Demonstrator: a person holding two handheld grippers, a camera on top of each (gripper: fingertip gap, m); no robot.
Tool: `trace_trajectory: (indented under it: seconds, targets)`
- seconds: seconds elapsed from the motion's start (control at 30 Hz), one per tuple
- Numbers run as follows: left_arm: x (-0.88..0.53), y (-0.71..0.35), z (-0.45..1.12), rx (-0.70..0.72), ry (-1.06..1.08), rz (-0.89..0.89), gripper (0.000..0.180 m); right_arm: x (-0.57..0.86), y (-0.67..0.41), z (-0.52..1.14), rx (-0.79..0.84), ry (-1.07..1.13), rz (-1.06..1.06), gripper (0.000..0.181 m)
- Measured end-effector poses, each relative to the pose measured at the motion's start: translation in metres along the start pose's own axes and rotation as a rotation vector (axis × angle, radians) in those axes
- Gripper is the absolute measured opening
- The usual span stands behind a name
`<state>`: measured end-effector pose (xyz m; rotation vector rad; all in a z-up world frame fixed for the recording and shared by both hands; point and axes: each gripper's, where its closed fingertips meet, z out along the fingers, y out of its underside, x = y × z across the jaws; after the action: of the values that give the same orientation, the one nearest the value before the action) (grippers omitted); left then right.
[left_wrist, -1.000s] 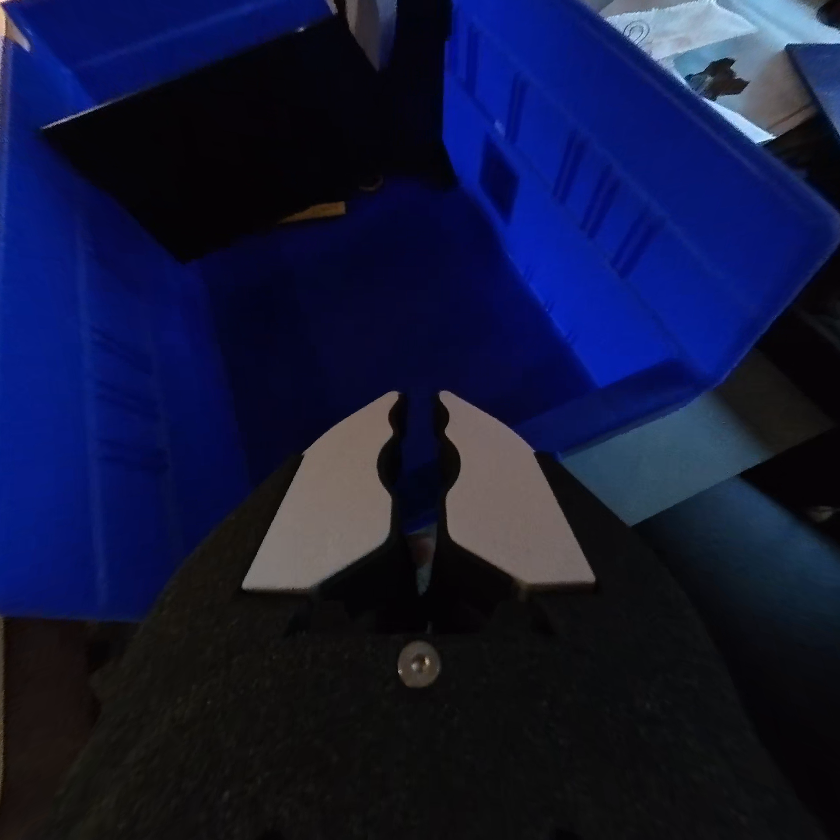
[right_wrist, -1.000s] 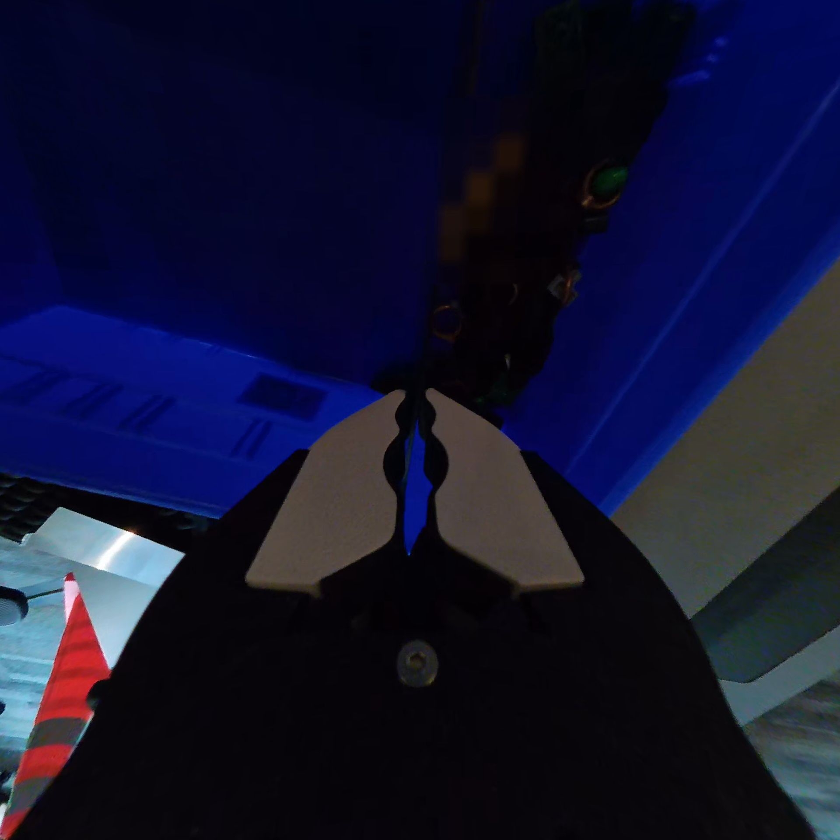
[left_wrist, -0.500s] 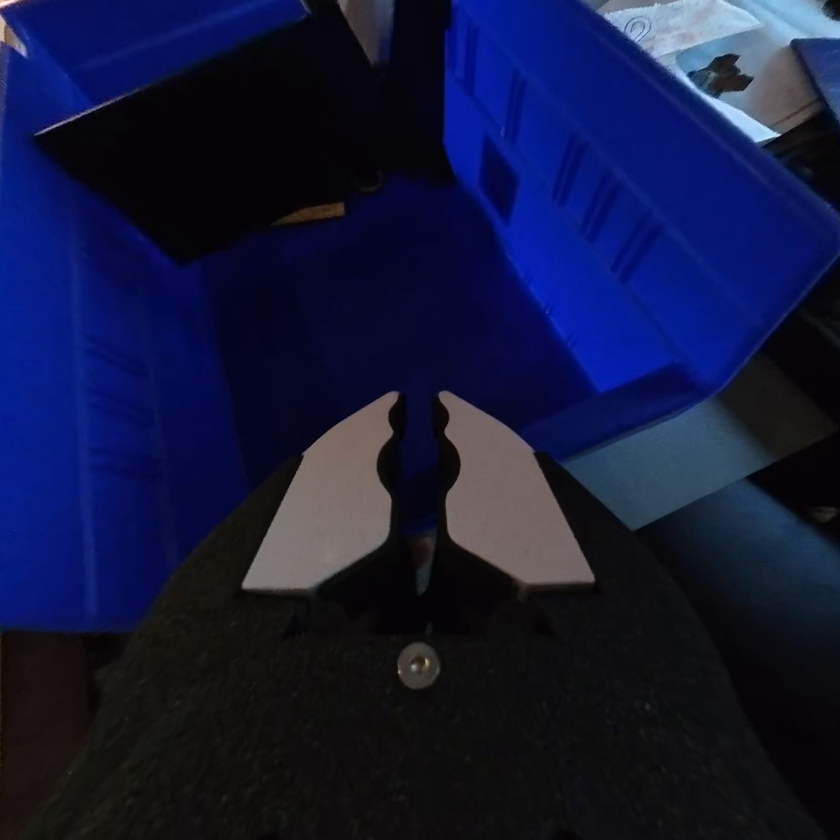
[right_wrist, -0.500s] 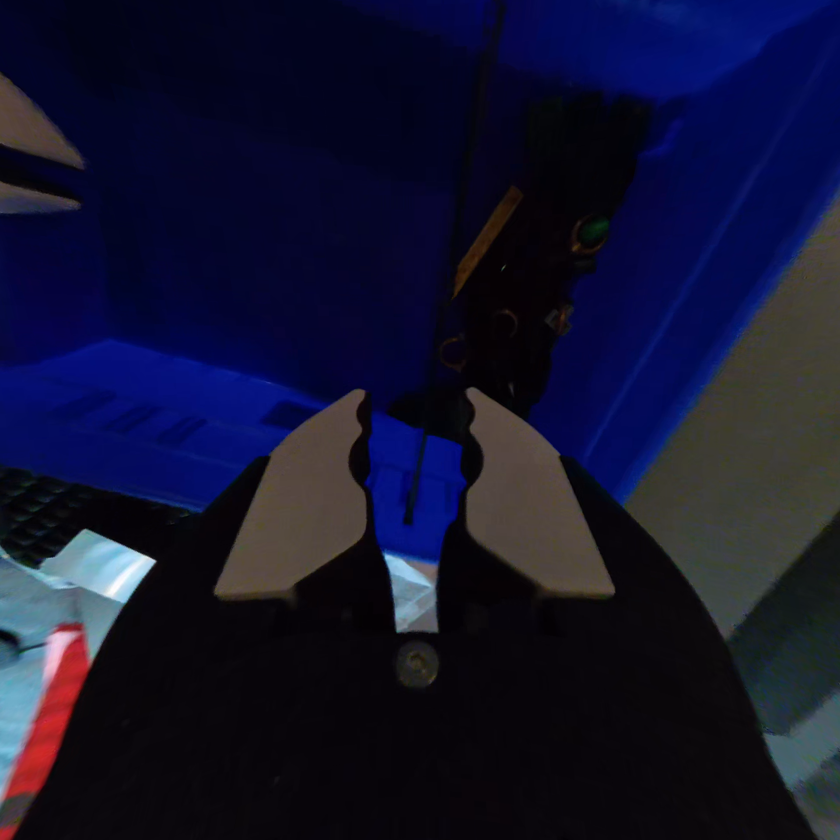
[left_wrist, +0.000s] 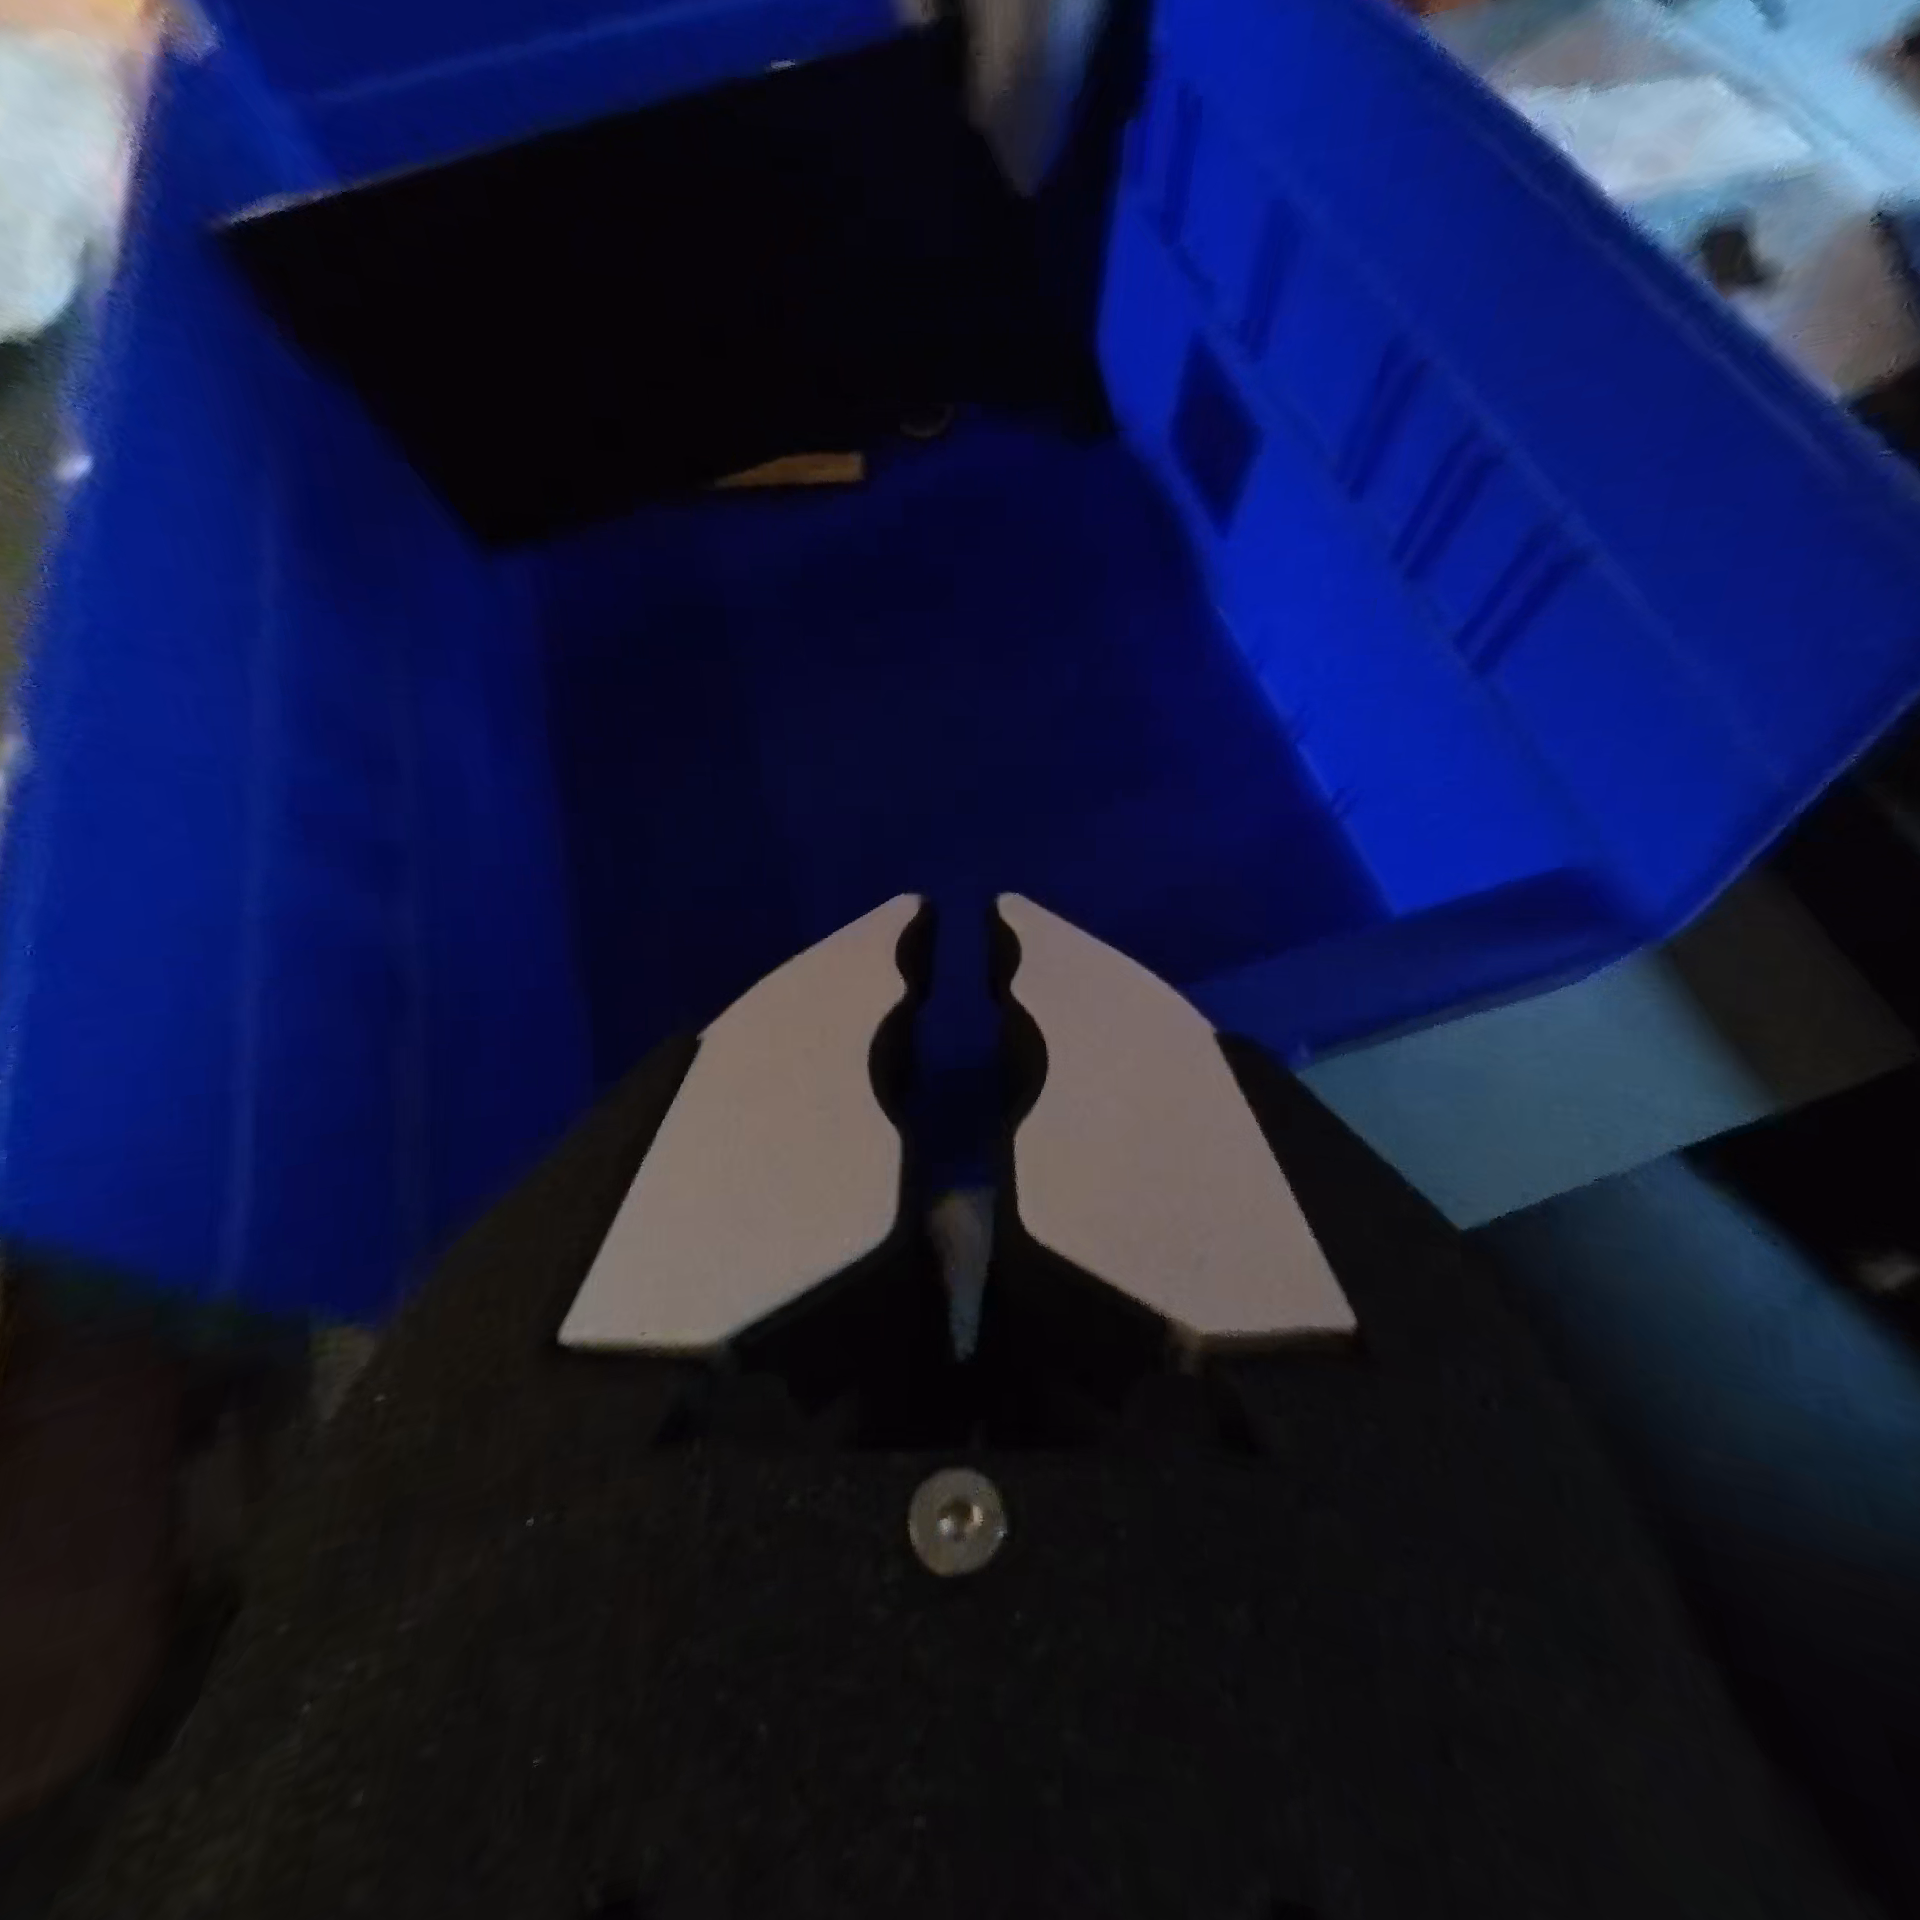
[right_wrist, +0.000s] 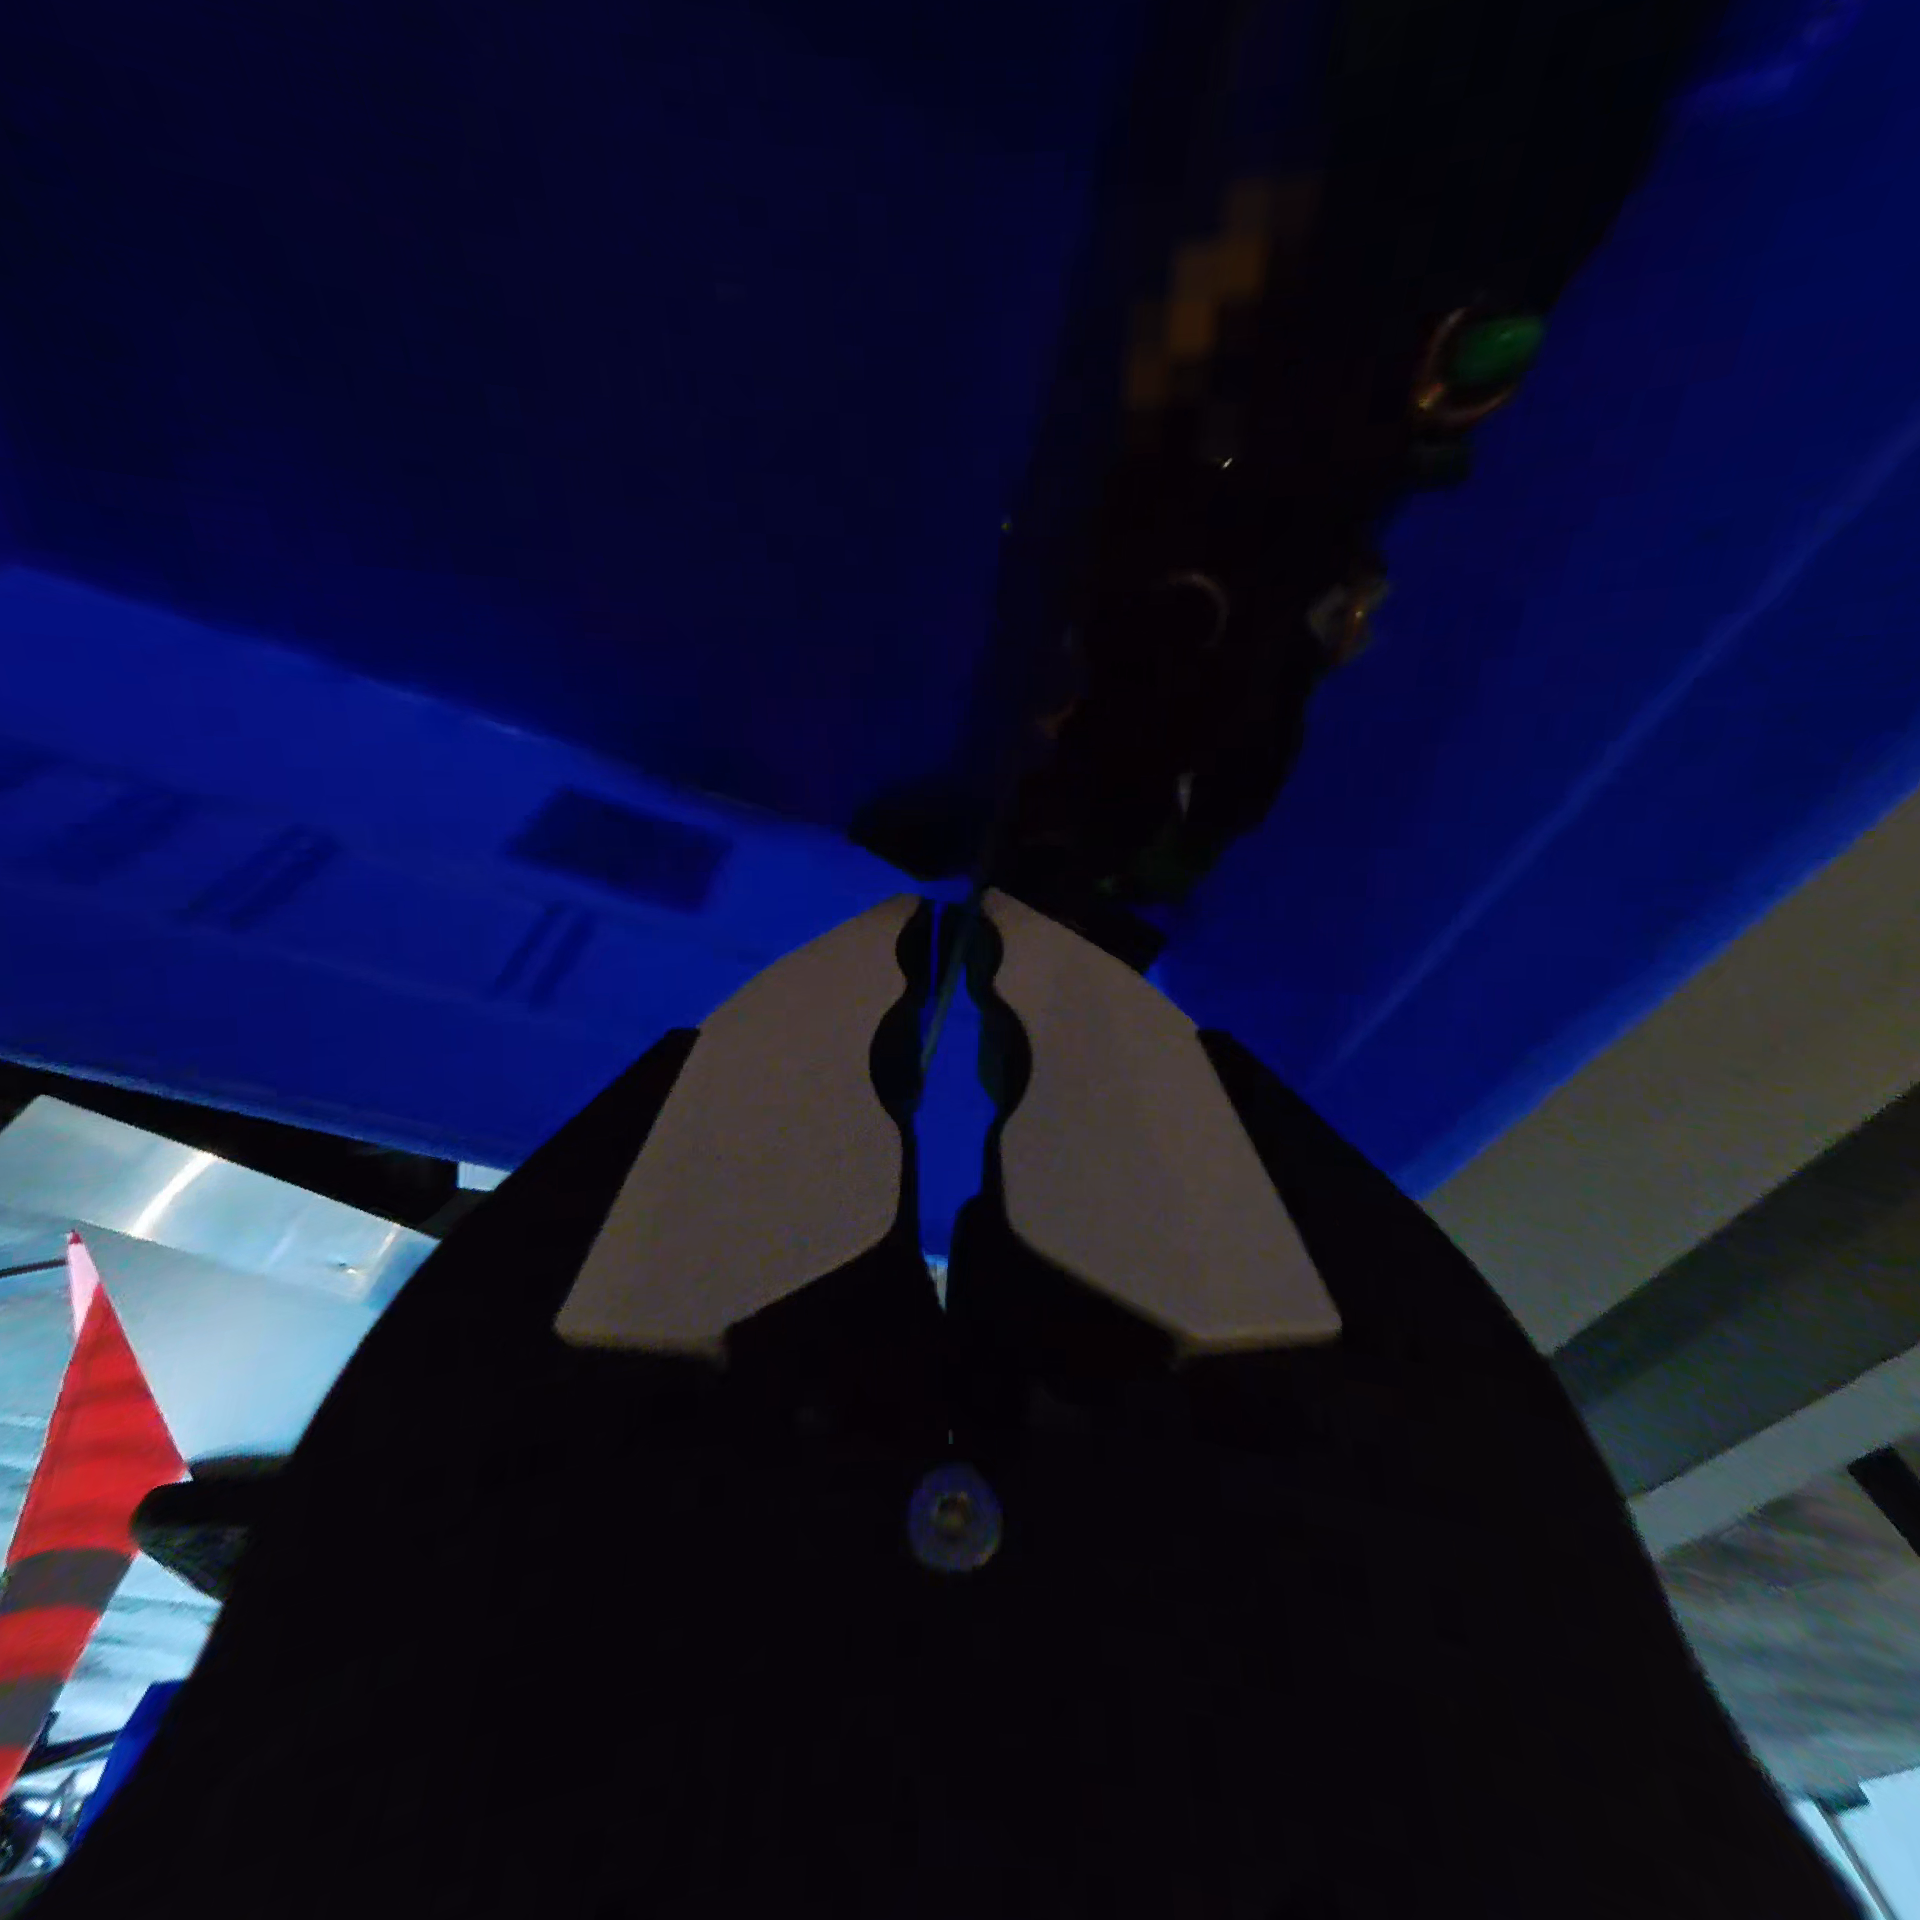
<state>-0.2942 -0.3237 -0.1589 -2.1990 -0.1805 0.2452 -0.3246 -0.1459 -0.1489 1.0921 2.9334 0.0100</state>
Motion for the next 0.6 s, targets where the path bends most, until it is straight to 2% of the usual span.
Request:
trace_trajectory:
  seconds: [0.03, 0.13, 0.2, 0.23, 0.33, 0.37, 0.47, 0.53, 0.6]
  targets:
    - [0.002, 0.001, -0.004, 0.012, 0.032, -0.06, 0.007, 0.0, 0.0, 0.002, 0.008, -0.01, -0.001, 0.007]
    - [0.017, -0.005, -0.017, 0.082, 0.243, -0.297, 0.005, -0.003, 0.006, 0.012, -0.003, -0.031, -0.012, 0.007]
    - [0.01, 0.0, -0.025, 0.075, 0.257, -0.341, 0.005, -0.005, 0.01, 0.018, 0.006, -0.038, -0.002, 0.012]
    - [0.004, 0.001, -0.032, 0.091, 0.228, -0.315, 0.004, -0.008, 0.007, 0.015, 0.052, -0.052, 0.013, 0.02]
    - [-0.007, -0.002, -0.056, 0.109, 0.161, -0.271, 0.007, -0.012, -0.001, -0.006, 0.201, -0.058, 0.036, 0.062]
    - [-0.013, 0.0, -0.063, 0.088, 0.111, -0.249, 0.013, -0.012, -0.001, -0.015, 0.239, -0.032, 0.023, 0.066]
    - [-0.049, 0.014, -0.082, 0.006, -0.123, -0.2, 0.047, -0.015, 0.001, -0.047, 0.362, 0.096, -0.035, 0.078]
    - [-0.071, 0.02, -0.082, 0.011, -0.198, -0.225, 0.053, -0.034, 0.001, -0.065, 0.44, 0.161, -0.131, 0.08]
    - [-0.076, 0.022, -0.068, 0.054, -0.135, -0.284, 0.056, -0.071, -0.002, -0.069, 0.499, 0.177, -0.306, 0.077]
